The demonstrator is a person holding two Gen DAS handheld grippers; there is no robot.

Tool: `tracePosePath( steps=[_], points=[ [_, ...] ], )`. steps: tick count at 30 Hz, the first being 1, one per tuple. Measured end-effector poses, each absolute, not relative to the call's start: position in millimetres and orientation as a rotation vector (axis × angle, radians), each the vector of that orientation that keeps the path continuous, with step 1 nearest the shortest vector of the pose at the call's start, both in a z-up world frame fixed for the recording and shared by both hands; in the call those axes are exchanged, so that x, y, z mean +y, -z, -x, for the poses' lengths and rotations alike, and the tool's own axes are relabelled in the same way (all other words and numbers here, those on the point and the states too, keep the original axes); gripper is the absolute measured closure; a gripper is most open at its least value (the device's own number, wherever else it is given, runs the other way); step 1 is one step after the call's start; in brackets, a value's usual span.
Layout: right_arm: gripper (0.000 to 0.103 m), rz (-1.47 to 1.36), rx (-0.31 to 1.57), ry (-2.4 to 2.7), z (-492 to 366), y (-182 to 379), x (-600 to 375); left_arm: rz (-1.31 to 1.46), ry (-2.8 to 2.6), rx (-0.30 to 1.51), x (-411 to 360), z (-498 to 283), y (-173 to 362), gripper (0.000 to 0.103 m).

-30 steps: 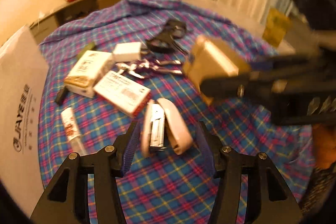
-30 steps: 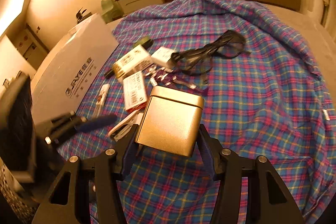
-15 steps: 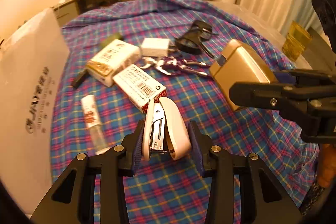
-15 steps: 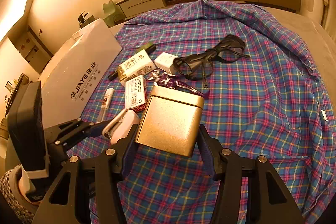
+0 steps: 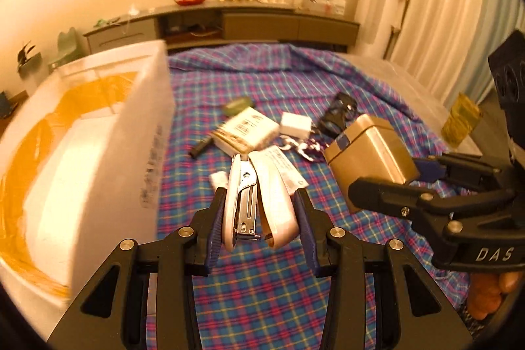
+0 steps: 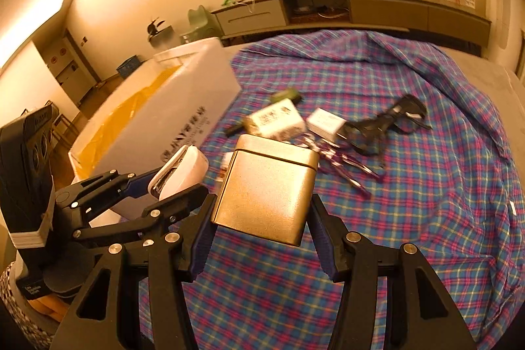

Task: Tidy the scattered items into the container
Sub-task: 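Carry the tin and stapler over the white box with both grippers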

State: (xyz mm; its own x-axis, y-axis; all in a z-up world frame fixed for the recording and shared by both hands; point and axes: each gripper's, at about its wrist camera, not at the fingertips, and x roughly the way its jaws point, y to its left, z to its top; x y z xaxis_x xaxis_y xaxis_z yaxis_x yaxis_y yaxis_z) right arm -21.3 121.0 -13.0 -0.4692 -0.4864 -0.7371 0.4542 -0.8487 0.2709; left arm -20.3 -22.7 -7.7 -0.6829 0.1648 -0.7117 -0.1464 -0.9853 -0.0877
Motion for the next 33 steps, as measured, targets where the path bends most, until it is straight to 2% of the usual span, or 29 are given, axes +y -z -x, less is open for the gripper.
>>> tracePosePath(
  steps=[15,33],
  points=[
    [0.048,-1.076,0.042,2.312,0.6,-24.8,63.1,0.972,-2.821,-0.294,-91.1,-2.6,-52.1,0.061],
    [0.048,-0.964,0.210,2.226,9.5,-75.0,-44.2,0.870,-2.897,-0.658,-196.5,-1.0,-75.1,0.061]
  ],
)
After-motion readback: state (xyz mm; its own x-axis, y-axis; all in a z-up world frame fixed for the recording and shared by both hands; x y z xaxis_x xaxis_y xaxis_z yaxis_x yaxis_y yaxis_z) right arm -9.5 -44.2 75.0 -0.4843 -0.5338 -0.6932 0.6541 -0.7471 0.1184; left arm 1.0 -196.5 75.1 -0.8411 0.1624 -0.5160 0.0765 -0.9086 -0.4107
